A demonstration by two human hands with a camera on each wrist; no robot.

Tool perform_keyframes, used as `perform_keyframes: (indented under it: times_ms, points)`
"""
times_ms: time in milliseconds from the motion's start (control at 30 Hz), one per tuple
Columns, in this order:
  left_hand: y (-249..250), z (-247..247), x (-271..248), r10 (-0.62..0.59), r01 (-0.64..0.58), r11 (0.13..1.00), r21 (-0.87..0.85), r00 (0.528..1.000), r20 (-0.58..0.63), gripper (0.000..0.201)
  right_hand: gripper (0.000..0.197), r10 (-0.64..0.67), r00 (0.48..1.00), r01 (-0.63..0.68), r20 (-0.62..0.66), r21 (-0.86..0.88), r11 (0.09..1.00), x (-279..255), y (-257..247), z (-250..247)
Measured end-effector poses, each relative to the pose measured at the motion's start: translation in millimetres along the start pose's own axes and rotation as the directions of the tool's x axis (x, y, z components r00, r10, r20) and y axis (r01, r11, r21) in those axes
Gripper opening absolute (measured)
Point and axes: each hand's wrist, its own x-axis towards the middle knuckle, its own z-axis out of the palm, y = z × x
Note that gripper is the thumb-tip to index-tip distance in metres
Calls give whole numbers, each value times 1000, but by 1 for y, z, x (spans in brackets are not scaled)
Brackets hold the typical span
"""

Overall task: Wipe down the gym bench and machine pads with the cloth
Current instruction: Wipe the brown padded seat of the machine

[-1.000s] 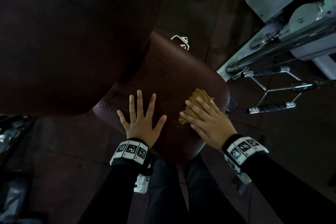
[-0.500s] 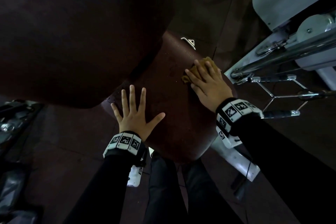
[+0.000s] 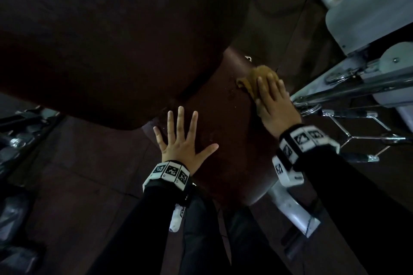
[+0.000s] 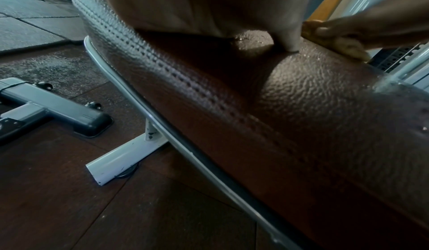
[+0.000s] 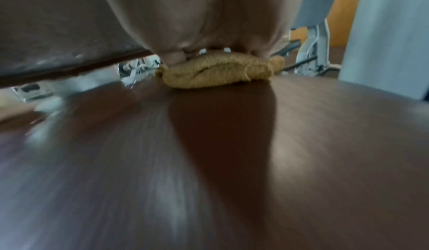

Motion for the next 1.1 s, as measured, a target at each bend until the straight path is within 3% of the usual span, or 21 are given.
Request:
perform_keyframes:
  times_ms: [200, 300, 400, 533, 633, 767, 900, 1000, 1100]
  points:
    - [0, 1, 0, 8, -9, 1000, -5, 1000, -8, 94, 58, -119, 990, 125, 81, -77, 989, 71, -58, -12]
    - [0, 1, 0, 8, -8, 1000, 5, 1000, -20, 94, 56, -290, 954, 298, 71, -167, 940, 50, -80, 3]
    - [0, 2, 1, 4, -3, 1000, 17, 1000, -25, 93, 55, -406, 909, 416, 95, -129, 900, 5, -69, 21]
    - [-1, 2, 1, 15, -15, 1000, 4, 999, -31, 93, 51, -356, 932, 362, 66, -110, 926, -40, -26, 23]
    - [-1, 2, 1, 22, -22, 1000, -5, 999, -28, 94, 53, -256, 966, 259, 39, -101, 961, -39, 1, 13]
    - [-2, 2, 1, 21, -22, 1000, -14, 1000, -18, 93, 57, -157, 987, 157, -25, -3, 988, 0, 6, 1]
    - [-2, 3, 1, 27, -28, 999, -24, 999, -21, 93, 61, -76, 997, 76, -4, 25, 997, 58, -27, -7]
    - [-2, 3, 2, 25, -25, 999, -20, 999, -27, 94, 64, -132, 991, 132, 7, -1, 991, 70, -62, -3]
    - [-1, 3, 1, 19, -19, 1000, -8, 999, -33, 94, 60, -268, 963, 268, -2, -53, 962, 43, -79, 10]
